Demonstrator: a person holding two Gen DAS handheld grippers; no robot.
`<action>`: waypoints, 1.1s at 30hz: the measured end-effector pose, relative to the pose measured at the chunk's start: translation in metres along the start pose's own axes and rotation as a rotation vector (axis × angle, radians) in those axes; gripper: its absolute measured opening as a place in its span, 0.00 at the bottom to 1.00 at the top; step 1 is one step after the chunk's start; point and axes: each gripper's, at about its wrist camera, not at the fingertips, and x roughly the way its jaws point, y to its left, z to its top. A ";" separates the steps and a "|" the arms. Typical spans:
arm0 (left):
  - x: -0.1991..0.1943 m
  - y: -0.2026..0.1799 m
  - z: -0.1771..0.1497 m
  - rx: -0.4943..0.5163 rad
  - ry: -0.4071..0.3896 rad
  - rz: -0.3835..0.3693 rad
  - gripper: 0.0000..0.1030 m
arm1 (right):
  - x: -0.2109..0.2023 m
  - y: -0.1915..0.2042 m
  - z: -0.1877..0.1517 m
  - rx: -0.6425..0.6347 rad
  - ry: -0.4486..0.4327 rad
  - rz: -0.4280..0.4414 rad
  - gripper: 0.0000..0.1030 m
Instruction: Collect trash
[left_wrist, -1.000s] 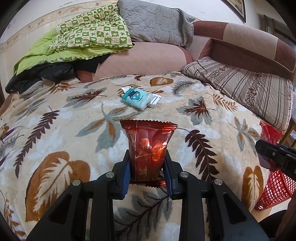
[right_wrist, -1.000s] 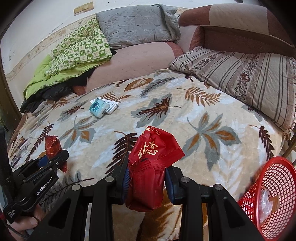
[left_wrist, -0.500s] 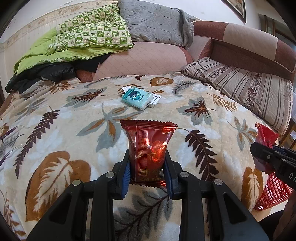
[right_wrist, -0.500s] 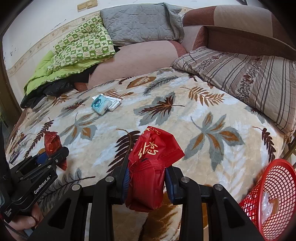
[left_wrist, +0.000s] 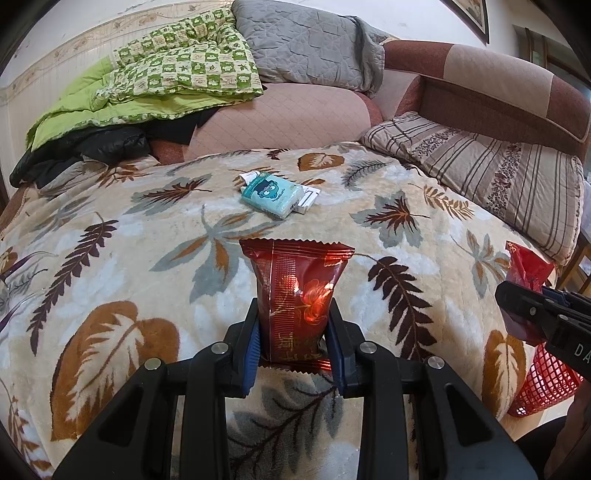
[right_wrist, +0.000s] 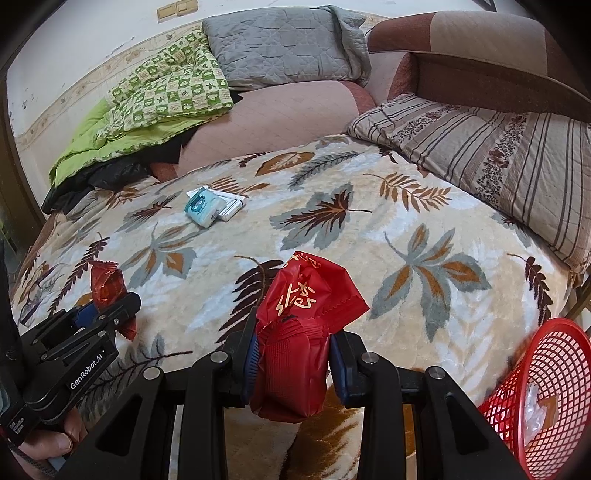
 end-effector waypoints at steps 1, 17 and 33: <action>0.000 -0.002 0.000 0.001 0.000 -0.002 0.29 | 0.000 0.000 0.000 0.000 0.000 0.000 0.34; -0.001 -0.004 -0.001 0.000 0.000 -0.006 0.29 | 0.000 -0.001 0.001 0.002 -0.001 0.002 0.34; -0.002 -0.010 -0.002 0.012 -0.005 -0.019 0.29 | -0.004 -0.004 0.002 0.018 -0.011 -0.001 0.34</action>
